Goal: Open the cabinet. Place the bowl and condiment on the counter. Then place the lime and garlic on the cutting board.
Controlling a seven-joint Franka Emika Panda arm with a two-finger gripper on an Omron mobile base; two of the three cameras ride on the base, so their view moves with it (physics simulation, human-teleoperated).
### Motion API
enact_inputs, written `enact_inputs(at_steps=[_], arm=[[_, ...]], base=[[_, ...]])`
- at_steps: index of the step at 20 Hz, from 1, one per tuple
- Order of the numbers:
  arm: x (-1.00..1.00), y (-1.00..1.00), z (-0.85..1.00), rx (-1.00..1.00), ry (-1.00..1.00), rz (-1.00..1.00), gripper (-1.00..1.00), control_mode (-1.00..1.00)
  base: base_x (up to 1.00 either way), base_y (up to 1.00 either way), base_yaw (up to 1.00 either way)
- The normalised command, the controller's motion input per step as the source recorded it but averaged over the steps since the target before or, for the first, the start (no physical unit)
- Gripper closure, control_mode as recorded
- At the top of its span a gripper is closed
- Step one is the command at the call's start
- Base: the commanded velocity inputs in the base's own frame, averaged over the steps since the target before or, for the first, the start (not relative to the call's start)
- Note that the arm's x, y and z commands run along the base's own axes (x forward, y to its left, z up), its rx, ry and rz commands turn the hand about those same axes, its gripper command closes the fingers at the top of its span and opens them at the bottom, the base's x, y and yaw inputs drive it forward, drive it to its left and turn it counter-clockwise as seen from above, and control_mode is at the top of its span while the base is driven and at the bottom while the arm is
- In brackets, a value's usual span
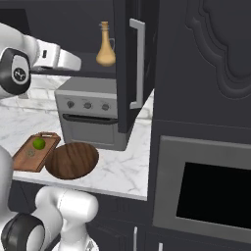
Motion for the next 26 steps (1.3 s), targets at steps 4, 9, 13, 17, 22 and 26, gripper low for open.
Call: enact_inputs(at_steps=[4, 9, 13, 17, 22, 26], arm=[[0.51, 0.02, 0.00, 0.01, 0.00, -0.04, -1.00, -1.00], [0.46, 0.00, 0.01, 0.01, 0.00, -0.02, -1.00, -1.00], [0.41, 0.00, 0.15, 0.02, 0.06, 0.00, -1.00, -1.00], [0.37, -0.01, 0.01, 0.01, 0.02, 0.00, -1.00, -1.00], [0.37, 0.00, 0.00, 0.00, 0.00, 0.00, -1.00, -1.00], [0.39, -0.07, 0.00, 0.00, 0.00, 0.00, -1.00, -1.00]], base=[[0.00, 0.00, 0.00], [0.00, 0.00, 0.00], [0.00, 0.00, 0.00], [0.00, 0.00, 0.00], [0.00, 0.00, 0.00], [0.00, 0.00, 0.00]])
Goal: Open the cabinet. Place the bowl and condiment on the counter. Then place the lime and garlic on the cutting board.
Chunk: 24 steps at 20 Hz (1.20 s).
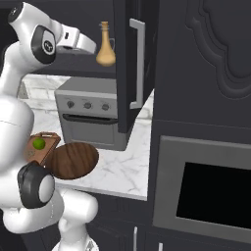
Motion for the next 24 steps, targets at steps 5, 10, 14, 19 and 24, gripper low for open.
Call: enact_inputs(at_steps=[5, 10, 14, 19, 24], arm=[[0.40, -0.08, 0.00, 0.00, 0.00, 0.00, -1.00, -1.00], [0.34, -0.04, -0.01, 0.00, 0.00, 0.00, -1.00, -1.00], [0.26, 0.00, -0.02, 0.00, 0.00, 0.00, -1.00, -1.00], [0.23, 0.00, -0.05, 0.00, 0.00, 0.00, -1.00, -1.00], [0.20, 0.00, -0.01, 0.00, 0.00, 0.00, -1.00, -1.00]], base=[[0.00, 0.00, 0.00], [0.00, 0.00, 0.00], [0.00, 0.00, 0.00], [0.00, 0.00, 0.00], [0.00, 0.00, 0.00]])
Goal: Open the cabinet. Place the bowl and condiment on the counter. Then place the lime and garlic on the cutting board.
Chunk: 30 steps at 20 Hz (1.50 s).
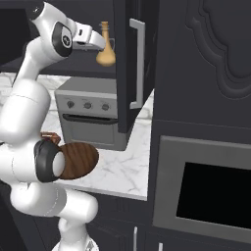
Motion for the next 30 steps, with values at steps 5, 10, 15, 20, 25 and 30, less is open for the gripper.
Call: enact_inputs(at_steps=[5, 10, 15, 20, 25, 30], arm=[[0.17, 0.00, -0.01, 0.00, 0.00, 0.00, -1.00, -1.00], [0.23, 0.00, -0.02, 0.00, 0.00, 0.00, -1.00, -1.00], [0.23, 0.00, -0.04, 0.00, 0.00, 0.00, -1.00, -1.00], [0.20, 0.00, 0.00, 0.00, 0.00, 0.00, -1.00, -1.00], [0.06, 0.00, 0.00, 0.00, 0.00, 0.00, -1.00, -1.00], [0.07, 0.00, -0.06, 0.00, 0.00, 0.00, -1.00, -1.00]], base=[[0.00, 0.00, 0.00], [0.00, 0.00, 0.00], [0.00, 0.00, 0.00], [0.00, 0.00, 0.00], [0.00, 0.00, 0.00], [0.00, 0.00, 0.00]])
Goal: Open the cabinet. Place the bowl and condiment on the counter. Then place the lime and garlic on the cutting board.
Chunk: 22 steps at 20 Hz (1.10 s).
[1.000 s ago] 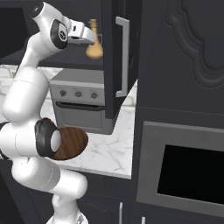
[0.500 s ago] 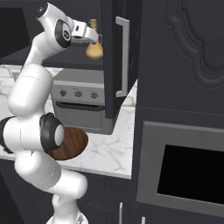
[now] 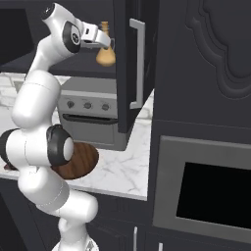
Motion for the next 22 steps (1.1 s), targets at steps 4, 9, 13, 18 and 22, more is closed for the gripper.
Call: enact_inputs(at_steps=[4, 9, 13, 18, 22], arm=[[0.06, 0.00, -0.12, 0.00, 0.00, 0.00, -1.00, -1.00], [0.03, 0.00, -0.12, 0.00, 0.00, 0.00, -1.00, -1.00], [0.08, 0.00, -0.09, 0.00, 0.00, 0.00, -1.00, -1.00], [0.18, 0.00, -0.03, 0.00, 0.00, 0.00, -1.00, -1.00], [0.23, 0.00, 0.00, 0.00, -0.01, 0.00, -1.00, -1.00]], base=[[0.00, 0.00, 0.00], [0.00, 0.00, 0.00], [0.00, 0.00, 0.00], [0.00, 0.00, 0.00], [0.00, 0.00, 0.00]])
